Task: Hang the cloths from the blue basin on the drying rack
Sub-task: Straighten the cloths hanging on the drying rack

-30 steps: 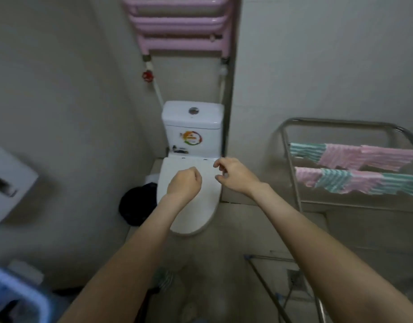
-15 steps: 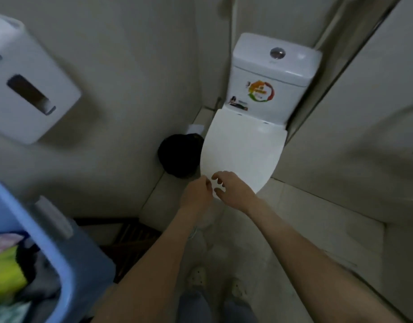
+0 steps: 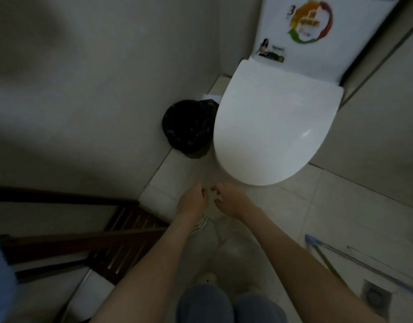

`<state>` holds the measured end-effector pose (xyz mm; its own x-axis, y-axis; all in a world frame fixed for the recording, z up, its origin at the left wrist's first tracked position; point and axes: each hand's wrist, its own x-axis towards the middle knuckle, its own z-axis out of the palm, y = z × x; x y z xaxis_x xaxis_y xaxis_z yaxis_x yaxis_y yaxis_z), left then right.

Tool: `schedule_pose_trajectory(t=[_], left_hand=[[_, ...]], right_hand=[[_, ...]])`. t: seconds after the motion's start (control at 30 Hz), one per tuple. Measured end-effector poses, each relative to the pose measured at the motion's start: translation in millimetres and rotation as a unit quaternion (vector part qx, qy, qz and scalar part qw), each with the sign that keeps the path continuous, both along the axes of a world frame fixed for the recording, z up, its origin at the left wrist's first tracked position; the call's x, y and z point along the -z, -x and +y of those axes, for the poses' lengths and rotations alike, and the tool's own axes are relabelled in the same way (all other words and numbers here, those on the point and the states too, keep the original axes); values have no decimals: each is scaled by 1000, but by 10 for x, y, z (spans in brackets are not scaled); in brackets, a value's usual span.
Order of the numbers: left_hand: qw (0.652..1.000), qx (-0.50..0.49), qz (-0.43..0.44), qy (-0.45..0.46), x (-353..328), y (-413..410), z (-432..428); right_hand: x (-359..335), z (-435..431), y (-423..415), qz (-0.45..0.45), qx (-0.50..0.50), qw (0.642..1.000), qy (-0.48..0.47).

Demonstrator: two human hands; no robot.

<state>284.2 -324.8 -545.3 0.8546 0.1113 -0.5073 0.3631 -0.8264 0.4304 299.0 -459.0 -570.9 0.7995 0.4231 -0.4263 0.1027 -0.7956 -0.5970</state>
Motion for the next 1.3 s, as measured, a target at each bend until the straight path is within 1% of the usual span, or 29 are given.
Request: schedule_pose_trajectory(t=[0.17,0.33,0.43,0.57,0.63,0.73,0.8,0.9,1.0,1.1,1.13,1.2,1.3], left_hand=[[999,10,32,-19,1048,70,135],[998,-1,41,-37,1992,108,365],[998,-11,48,-44,2533,133,524],[997,1,47,-56,2985,104,687],[996,7,54,-64,3180,89,765],[997,-1,55,-62,3352,67,852],[997,-8,58,-51,3384,31,908],[996,5,79,-32,3266,-23,918],[992,31,122,-11,2974,-40,806],[984,65,164,15,2537,-35,576],[985,69,161,10,2429,-26,515],[990,53,127,-4,2131,-17,372],[998,-3,64,26,1501,27,132]], right_hand=[[1253,168,59,32,-19,999,3],[2296,342,15,91,-66,994,8],[2833,462,-45,128,-77,989,2],[3400,726,-104,186,-120,975,-22],[3660,883,-72,213,-152,965,-11],[3876,1019,-11,195,-182,963,32],[3902,1056,-72,165,-169,971,37],[3730,1045,-219,126,-162,978,25],[3341,948,-354,110,-129,986,-8],[2758,726,-389,93,-77,992,-40],[2581,645,-386,88,-58,994,-42],[2160,456,-358,77,-29,996,-44],[1496,202,-250,63,-21,997,-29]])
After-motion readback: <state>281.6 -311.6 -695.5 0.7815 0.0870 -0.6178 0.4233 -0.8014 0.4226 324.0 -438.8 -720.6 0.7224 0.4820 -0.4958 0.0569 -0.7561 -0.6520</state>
